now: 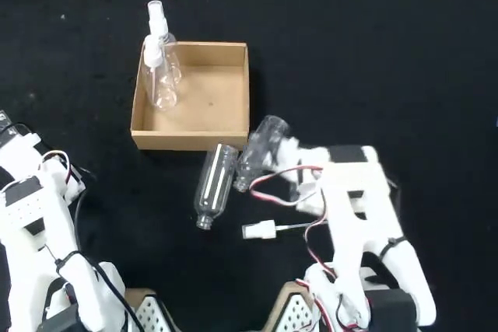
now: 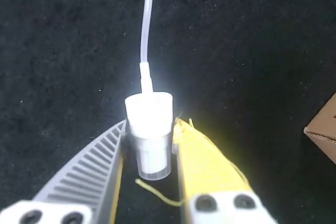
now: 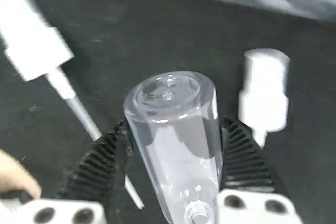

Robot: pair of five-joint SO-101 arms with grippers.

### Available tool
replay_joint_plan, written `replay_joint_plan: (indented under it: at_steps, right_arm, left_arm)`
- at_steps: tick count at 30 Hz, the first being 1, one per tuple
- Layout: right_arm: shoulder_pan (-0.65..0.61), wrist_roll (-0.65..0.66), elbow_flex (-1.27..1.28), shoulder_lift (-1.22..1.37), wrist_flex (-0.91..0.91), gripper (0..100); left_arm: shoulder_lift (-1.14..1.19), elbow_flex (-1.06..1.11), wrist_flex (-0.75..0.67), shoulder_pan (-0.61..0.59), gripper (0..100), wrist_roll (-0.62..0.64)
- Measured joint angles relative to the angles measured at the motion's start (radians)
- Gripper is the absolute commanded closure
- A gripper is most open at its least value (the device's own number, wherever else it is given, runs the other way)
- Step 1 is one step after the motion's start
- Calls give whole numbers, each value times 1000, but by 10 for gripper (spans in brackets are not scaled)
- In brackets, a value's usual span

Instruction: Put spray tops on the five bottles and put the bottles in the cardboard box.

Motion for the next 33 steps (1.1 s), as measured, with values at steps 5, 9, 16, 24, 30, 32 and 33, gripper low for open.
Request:
replay_joint_plan:
  at_steps: [5, 9, 16, 24, 30, 32, 33]
  right_arm:
    - [84, -201, -121, 0, 11, 821]
    - [190, -385, -272, 0, 140, 819]
    - [549, -727, -387, 87, 181, 818]
    - [813, -1023, -509, 391, 133, 777]
    - [786, -835, -643, 420, 227, 625]
    - [761, -721, -689, 422, 315, 625]
    - [752, -660, -704, 422, 353, 625]
  left_arm:
    - [0, 0, 0, 0, 946, 0]
    - [0, 0, 0, 0, 946, 0]
    - [0, 0, 0, 0, 946, 0]
    - [0, 0, 0, 0, 946, 0]
    - [0, 0, 0, 0, 946, 0]
    - [0, 0, 0, 0, 946, 0]
    - [0, 0, 0, 0, 946, 0]
